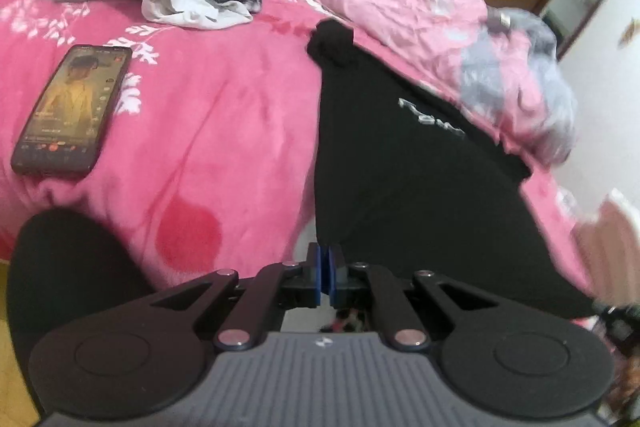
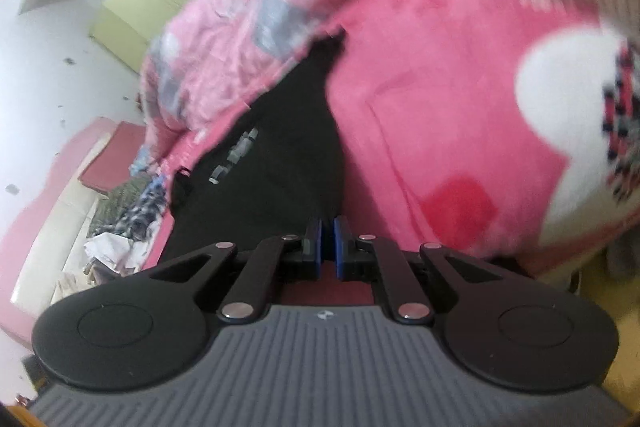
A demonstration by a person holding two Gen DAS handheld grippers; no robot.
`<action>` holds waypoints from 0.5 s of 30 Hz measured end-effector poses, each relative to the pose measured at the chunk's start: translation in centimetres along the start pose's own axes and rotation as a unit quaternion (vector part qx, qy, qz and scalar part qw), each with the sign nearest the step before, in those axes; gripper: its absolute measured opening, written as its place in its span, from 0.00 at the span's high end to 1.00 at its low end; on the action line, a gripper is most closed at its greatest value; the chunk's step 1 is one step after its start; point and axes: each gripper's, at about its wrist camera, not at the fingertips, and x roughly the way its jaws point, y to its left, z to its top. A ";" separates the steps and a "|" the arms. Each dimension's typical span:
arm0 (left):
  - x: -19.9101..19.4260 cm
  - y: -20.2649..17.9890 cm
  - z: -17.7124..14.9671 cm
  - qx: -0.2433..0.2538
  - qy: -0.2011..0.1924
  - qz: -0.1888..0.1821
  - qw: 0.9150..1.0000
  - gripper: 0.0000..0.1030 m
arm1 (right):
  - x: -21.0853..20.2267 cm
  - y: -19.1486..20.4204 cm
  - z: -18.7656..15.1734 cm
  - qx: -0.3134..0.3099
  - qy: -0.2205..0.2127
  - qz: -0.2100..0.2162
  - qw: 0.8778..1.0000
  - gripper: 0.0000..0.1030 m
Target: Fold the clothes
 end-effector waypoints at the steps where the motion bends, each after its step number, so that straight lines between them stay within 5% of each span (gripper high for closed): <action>1: -1.0 -0.4 0.5 0.014 -0.016 0.000 1.000 0.96 | 0.1 0.1 0.3 0.002 -0.001 0.004 1.000 0.96; 3: -2.6 -1.1 1.4 0.039 -0.043 0.001 0.998 0.96 | -1.1 1.9 1.4 -0.025 -0.028 0.027 0.999 0.96; 6: -2.1 -1.3 0.1 0.055 -0.013 0.017 0.998 0.96 | -2.4 3.8 1.8 -0.068 -0.041 0.029 0.996 0.96; 10: 1.4 -0.2 -2.3 0.051 0.049 0.042 0.997 0.96 | 0.1 1.0 -0.1 -0.036 0.017 -0.023 0.999 0.96; 13: 0.7 -0.2 -1.2 0.053 0.030 0.036 0.998 0.96 | 1.6 -0.8 -0.5 -0.005 0.038 -0.036 0.999 0.96; 15: -0.6 -0.6 -0.6 0.066 0.010 0.032 0.997 0.96 | 0.6 0.5 0.4 -0.026 0.015 -0.020 0.999 0.96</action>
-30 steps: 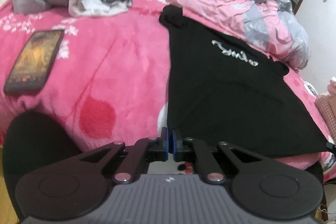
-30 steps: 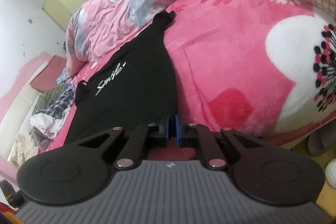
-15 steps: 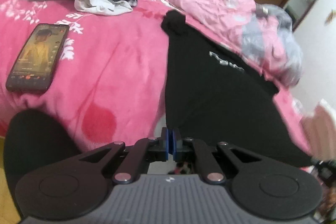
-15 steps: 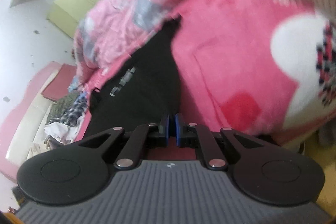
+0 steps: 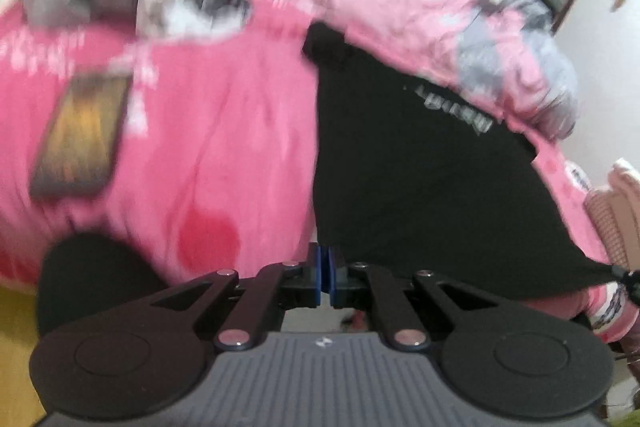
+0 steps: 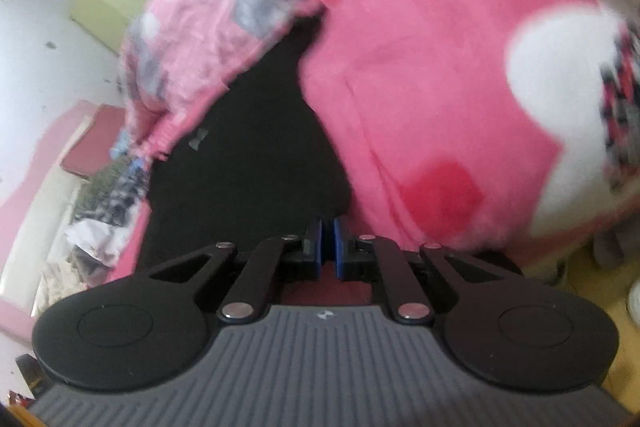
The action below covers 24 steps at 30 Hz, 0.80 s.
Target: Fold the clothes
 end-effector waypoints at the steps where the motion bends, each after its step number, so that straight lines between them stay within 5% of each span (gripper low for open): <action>1: -0.5 -0.2 0.1 0.005 -0.006 -0.001 1.000 0.96 | -0.9 1.0 0.4 -0.020 -0.014 0.006 1.000 0.96; 4: 0.4 0.0 -1.0 0.006 0.015 0.003 1.000 0.96 | -2.1 2.1 0.6 -0.049 -0.030 0.009 0.998 0.96; 8: 3.1 1.4 -2.8 -0.005 0.057 0.015 0.998 0.96 | 0.5 -0.6 -1.1 -0.021 0.022 -0.030 0.999 0.96; 16: 4.2 1.0 -3.2 0.055 0.066 0.036 0.996 0.90 | 1.8 -1.6 -2.8 -0.035 0.047 -0.063 0.996 0.90; 19: 3.8 1.2 -3.5 0.071 0.063 0.054 0.994 0.70 | 1.7 -1.5 -2.9 -0.053 0.044 -0.090 0.994 0.84; 24: 1.1 1.4 -2.7 0.071 0.007 0.085 0.994 0.68 | -1.2 -1.9 -2.7 -0.064 0.003 -0.141 0.988 0.78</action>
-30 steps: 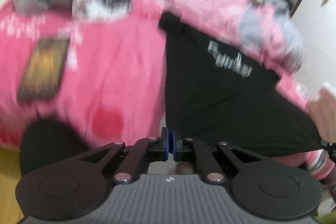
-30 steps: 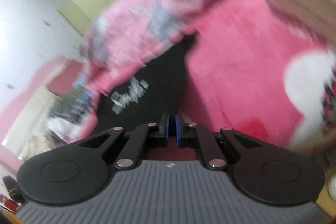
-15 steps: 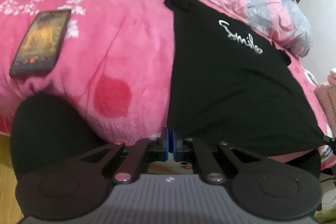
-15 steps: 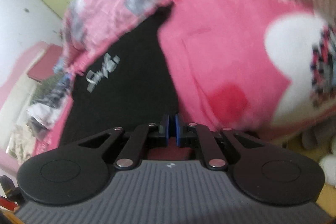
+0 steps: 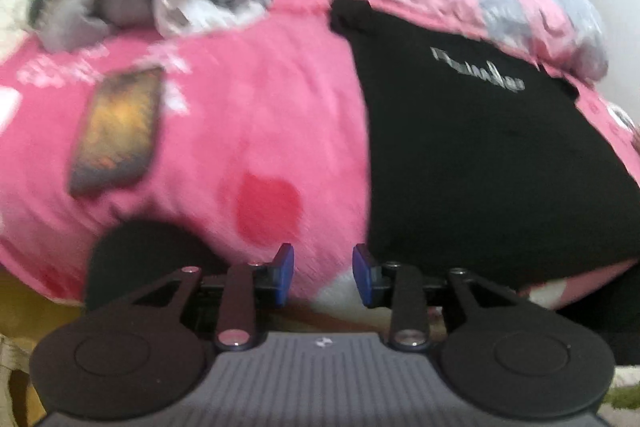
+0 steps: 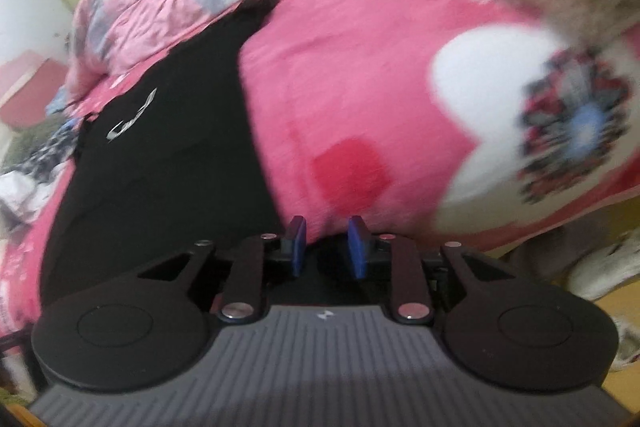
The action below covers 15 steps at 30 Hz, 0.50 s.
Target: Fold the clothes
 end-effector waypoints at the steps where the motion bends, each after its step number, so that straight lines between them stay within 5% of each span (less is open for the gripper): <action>1: -0.6 -0.1 0.3 0.001 -0.013 -0.001 1.000 0.67 | -0.8 -0.2 0.2 -0.002 -0.019 -0.010 1.000 0.78; 4: -0.9 -2.1 1.5 0.018 -0.038 -0.057 0.997 0.64 | -2.2 0.8 0.9 -0.032 -0.070 -0.009 0.997 0.77; 7: 0.0 -6.8 2.3 0.063 -0.037 -0.138 0.988 0.64 | -1.1 3.6 1.7 -0.095 -0.093 0.044 0.990 0.77; 12: 3.4 -15.1 1.6 0.130 -0.003 -0.234 0.963 0.71 | 4.8 8.7 2.9 -0.192 -0.038 0.093 0.976 0.83; 15: 4.6 -17.3 0.8 0.155 0.011 -0.247 0.957 0.73 | 7.4 10.8 4.0 -0.248 -0.010 0.094 0.964 0.88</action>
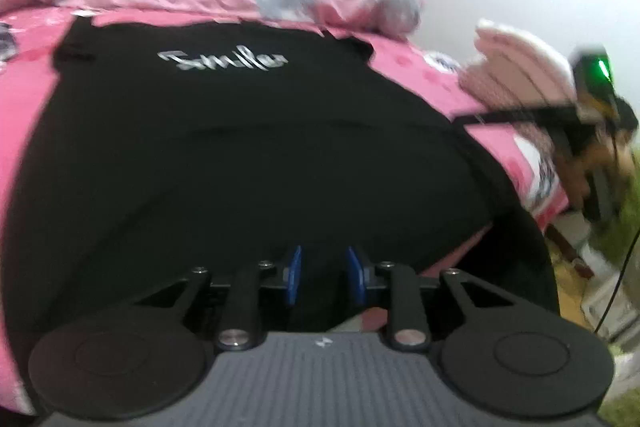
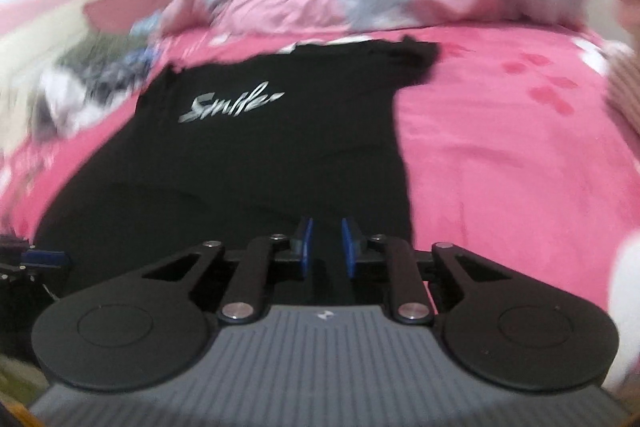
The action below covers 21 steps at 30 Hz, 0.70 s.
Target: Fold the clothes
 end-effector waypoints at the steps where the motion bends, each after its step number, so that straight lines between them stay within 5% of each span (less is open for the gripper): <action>1: 0.2 -0.1 -0.1 0.007 0.001 0.003 1.000 0.73 | 0.8 0.3 0.5 -0.019 0.010 0.002 1.000 0.88; 7: 0.2 0.9 -0.3 -0.014 0.006 -0.013 1.000 0.82 | 6.6 -1.0 3.3 -0.069 0.078 0.026 0.994 0.93; 14: 0.0 0.7 -0.5 -0.006 0.006 -0.021 1.000 0.82 | 11.5 -7.5 7.6 0.042 0.044 0.013 0.998 1.00; 18: -0.1 1.2 -0.4 -0.014 0.006 -0.035 0.999 0.81 | 10.0 -8.5 8.4 0.067 0.017 -0.042 0.997 0.94; 21: -0.2 1.8 -0.5 -0.028 0.005 -0.048 0.998 0.81 | 8.1 -7.6 8.2 0.093 0.027 0.027 0.995 0.94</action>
